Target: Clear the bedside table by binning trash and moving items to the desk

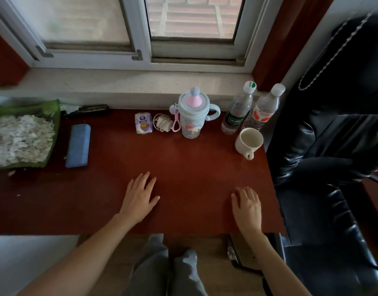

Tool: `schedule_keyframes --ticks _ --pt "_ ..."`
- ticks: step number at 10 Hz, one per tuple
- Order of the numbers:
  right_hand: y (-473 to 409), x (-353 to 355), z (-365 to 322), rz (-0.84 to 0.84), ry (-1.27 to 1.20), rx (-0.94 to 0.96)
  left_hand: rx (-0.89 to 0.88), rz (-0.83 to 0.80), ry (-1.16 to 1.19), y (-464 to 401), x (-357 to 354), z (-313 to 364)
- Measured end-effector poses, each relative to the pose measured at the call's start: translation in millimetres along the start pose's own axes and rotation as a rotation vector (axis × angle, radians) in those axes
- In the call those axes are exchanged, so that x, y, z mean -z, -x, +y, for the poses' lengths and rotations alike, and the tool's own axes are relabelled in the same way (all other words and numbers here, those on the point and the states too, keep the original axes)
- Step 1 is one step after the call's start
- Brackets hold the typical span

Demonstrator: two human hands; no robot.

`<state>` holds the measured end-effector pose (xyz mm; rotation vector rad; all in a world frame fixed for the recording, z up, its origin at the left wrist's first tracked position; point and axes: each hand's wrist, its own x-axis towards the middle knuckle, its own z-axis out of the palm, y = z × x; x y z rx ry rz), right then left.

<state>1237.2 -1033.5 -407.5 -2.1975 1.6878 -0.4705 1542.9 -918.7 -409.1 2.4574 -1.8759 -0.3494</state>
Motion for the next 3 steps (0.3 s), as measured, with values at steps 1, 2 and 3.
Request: schedule_keyframes --ticks 1,2,3 --pt "12.9 -1.0 -11.3 0.005 0.018 0.054 0.010 0.022 -0.004 19.4 4.5 7.3" --pt "22.9 4.1 -22.5 -0.024 0.010 0.089 -0.015 0.086 -0.012 38.8 15.5 9.7" --pt "32.6 16.6 -31.7 -0.012 0.013 0.079 -0.009 0.160 -0.029 54.4 29.1 8.5"
